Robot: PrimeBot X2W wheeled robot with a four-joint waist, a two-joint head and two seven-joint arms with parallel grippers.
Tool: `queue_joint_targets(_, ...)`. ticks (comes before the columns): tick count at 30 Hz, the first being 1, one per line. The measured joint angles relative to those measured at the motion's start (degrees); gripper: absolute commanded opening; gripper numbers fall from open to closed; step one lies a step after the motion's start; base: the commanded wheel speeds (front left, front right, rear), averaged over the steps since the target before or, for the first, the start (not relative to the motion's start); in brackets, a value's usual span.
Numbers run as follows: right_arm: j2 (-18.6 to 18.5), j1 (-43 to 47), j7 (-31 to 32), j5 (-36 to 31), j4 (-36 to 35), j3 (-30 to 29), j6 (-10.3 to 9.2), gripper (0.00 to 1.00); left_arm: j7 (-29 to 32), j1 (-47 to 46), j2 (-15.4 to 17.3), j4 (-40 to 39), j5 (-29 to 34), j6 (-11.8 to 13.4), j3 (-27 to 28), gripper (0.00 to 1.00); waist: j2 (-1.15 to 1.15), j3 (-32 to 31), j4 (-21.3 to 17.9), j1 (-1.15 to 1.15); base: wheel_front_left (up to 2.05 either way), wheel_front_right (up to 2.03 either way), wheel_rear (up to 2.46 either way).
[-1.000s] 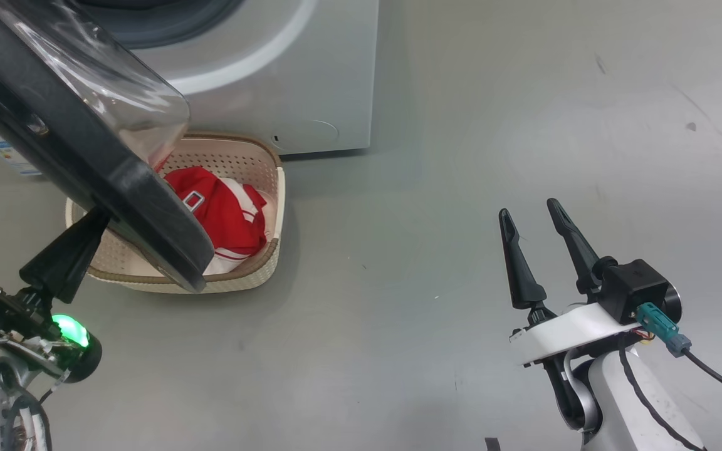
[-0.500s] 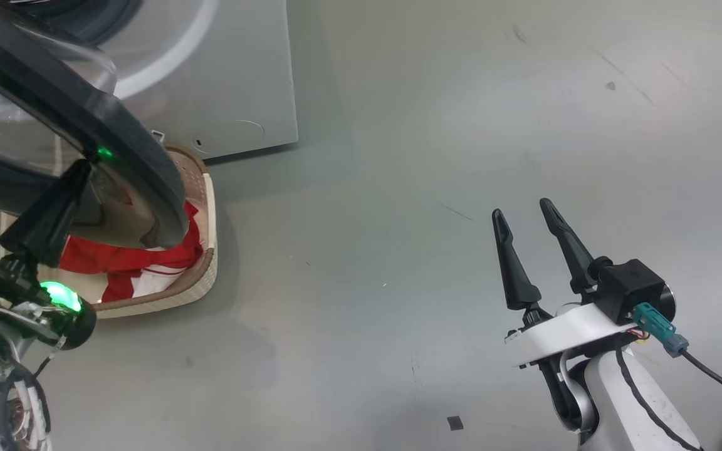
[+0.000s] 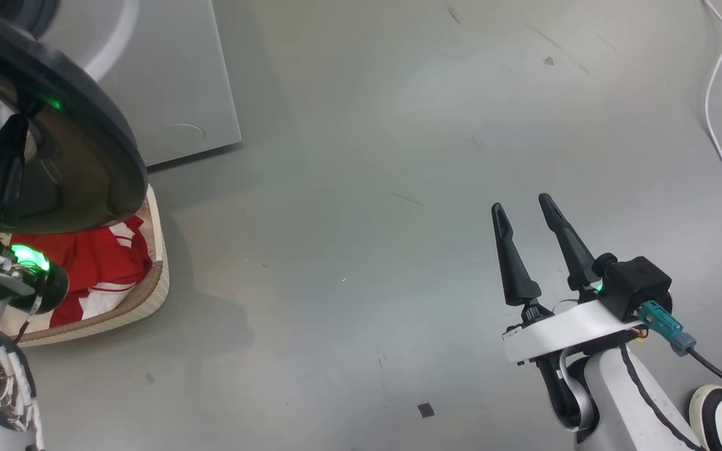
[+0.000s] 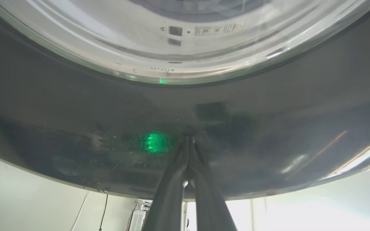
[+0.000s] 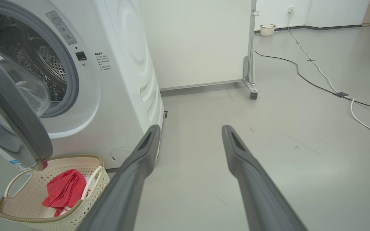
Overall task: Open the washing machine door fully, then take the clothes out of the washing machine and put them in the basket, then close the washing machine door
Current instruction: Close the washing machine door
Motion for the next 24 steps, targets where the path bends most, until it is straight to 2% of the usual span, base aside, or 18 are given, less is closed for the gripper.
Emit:
queue_joint_targets(9,0.04,0.01,0.0,0.88,-0.89,-0.41,-0.93,1.0,-2.72,-3.3,-0.43,1.98,0.07,0.0,-1.58,0.0,0.0,0.82,-1.03,0.0,0.0,0.0,0.0)
queue_joint_targets(16,0.1,0.01,0.0,0.86,-1.46,-2.15,-1.52,1.0,-2.57,-3.75,-0.78,4.37,0.08,-0.09,-4.16,0.0,0.0,0.62,0.35,0.0,0.0,0.0,0.0)
queue_joint_targets(20,0.1,0.01,0.0,0.52,-1.46,-3.37,-1.92,1.0,-2.26,-3.64,-0.9,5.54,0.7,-1.36,-5.71,0.0,0.0,0.07,1.73,0.0,0.0,0.0,0.0)
queue_joint_targets(24,0.11,0.01,0.0,0.27,-1.7,-4.53,-1.91,1.0,-1.42,-2.01,-0.9,5.94,3.91,-3.88,-8.48,0.0,0.0,-0.75,3.46,0.0,0.0,0.0,0.0)
